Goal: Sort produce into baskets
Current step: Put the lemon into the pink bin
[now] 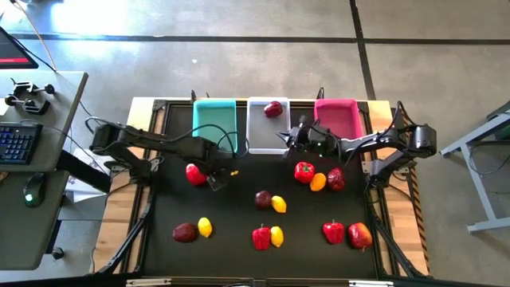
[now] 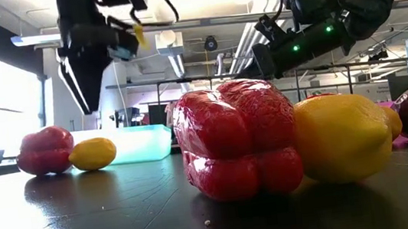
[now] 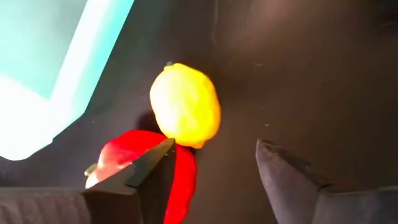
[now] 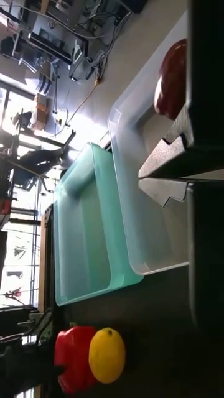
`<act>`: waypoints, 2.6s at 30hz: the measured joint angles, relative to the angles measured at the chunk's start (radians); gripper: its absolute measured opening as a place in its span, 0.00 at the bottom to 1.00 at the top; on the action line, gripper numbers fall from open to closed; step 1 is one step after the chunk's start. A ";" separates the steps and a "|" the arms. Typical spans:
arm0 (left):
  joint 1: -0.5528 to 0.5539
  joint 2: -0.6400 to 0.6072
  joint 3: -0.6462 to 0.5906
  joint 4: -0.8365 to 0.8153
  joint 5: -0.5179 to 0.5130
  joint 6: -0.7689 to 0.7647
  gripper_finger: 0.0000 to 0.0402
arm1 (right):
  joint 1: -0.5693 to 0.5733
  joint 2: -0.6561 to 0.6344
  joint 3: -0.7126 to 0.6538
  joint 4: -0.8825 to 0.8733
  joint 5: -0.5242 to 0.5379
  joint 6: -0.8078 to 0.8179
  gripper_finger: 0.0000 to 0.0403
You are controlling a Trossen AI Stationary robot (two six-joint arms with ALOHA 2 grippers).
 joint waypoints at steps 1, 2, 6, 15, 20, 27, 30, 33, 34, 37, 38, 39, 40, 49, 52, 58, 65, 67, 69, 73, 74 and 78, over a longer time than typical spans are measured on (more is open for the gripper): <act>0.006 0.013 0.000 0.001 -0.005 0.000 0.55 | 0.000 0.000 0.000 0.000 0.000 -0.001 0.00; 0.014 0.026 0.000 0.003 -0.014 0.000 0.56 | 0.000 0.000 0.000 0.000 0.000 -0.005 0.00; 0.040 0.074 0.000 0.002 -0.063 0.000 0.57 | 0.000 0.000 0.000 0.000 0.000 -0.019 0.00; 0.056 0.188 0.000 0.004 -0.054 0.020 0.57 | 0.000 0.000 0.000 0.000 0.000 -0.026 0.00; 0.055 0.224 0.004 0.011 -0.056 0.060 0.57 | 0.000 0.000 0.000 0.000 0.000 -0.027 0.00; 0.056 0.222 0.000 0.027 -0.057 0.133 0.52 | 0.000 0.000 0.000 0.000 0.000 -0.045 0.00; 0.056 0.222 0.000 0.029 -0.057 0.188 0.46 | 0.000 0.000 0.000 0.000 0.000 -0.045 0.00; 0.056 0.217 0.000 0.040 -0.058 0.235 0.40 | 0.000 0.000 0.000 0.000 0.000 -0.045 0.00; 0.056 0.212 0.000 0.047 -0.058 0.246 0.39 | 0.000 0.000 0.000 0.000 0.000 -0.044 0.00; 0.056 0.192 0.000 0.072 -0.051 0.276 0.36 | 0.000 0.000 0.000 0.000 0.000 -0.044 0.00; 0.056 0.182 0.000 0.074 -0.051 0.282 0.36 | 0.000 0.000 0.000 0.000 0.000 -0.044 0.00; 0.056 0.169 0.000 0.075 -0.051 0.297 0.36 | 0.000 0.000 0.000 0.000 0.000 -0.039 0.00; 0.056 0.157 0.000 0.082 -0.047 0.315 0.35 | 0.000 -0.001 0.000 -0.001 -0.002 -0.025 0.00; 0.108 0.032 0.000 0.284 -0.022 0.409 0.35 | 0.000 -0.004 0.000 -0.014 -0.144 0.135 0.00; 0.150 -0.007 -0.004 0.422 -0.008 0.468 0.35 | 0.002 -0.004 0.000 -0.014 -0.201 0.184 0.05; 0.223 -0.029 -0.052 0.721 0.086 0.616 0.34 | 0.027 -0.004 0.000 0.017 -0.222 0.261 0.30; 0.284 -0.029 -0.100 0.977 0.161 0.746 0.34 | 0.026 -0.004 0.000 0.159 -0.227 0.385 0.60; 0.303 -0.029 -0.100 1.046 0.217 0.770 0.34 | 0.026 -0.004 0.000 0.201 -0.233 0.392 0.65; 0.318 -0.025 -0.100 1.119 0.277 0.790 0.34 | 0.026 -0.004 0.010 0.218 -0.236 0.393 0.68; 0.337 -0.024 -0.100 1.203 0.311 0.821 0.34 | 0.030 -0.004 0.067 0.202 -0.231 0.336 0.69; 0.342 -0.024 -0.100 1.209 0.315 0.826 0.34 | 0.032 -0.004 0.082 0.192 -0.221 0.316 0.69; 0.352 -0.024 -0.099 1.220 0.317 0.838 0.34 | 0.036 -0.003 0.151 0.130 -0.185 0.263 0.68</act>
